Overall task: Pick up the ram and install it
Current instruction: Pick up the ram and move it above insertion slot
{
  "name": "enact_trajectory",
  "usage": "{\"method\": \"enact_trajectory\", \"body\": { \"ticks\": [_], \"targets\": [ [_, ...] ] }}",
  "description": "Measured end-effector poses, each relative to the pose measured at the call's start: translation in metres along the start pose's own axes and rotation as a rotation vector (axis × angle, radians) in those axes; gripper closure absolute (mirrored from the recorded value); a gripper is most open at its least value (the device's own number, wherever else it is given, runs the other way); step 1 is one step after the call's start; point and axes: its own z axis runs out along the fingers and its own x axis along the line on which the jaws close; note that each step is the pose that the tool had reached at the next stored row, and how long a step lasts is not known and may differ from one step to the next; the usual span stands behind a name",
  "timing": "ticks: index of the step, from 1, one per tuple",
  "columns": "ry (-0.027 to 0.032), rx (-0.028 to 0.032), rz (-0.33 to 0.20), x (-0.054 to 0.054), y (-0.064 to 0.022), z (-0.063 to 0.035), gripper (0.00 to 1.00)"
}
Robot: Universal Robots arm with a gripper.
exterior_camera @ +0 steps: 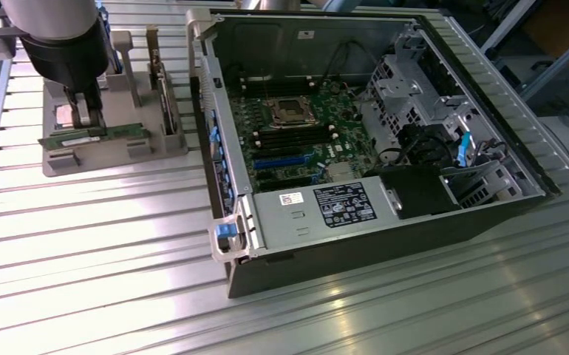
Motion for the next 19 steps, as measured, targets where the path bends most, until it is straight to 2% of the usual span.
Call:
{"method": "enact_trajectory", "body": {
  "ticks": [19],
  "targets": [
    [-0.0001,0.0002,0.000,0.000,0.0007,-0.0154,0.88]
  ]
}}
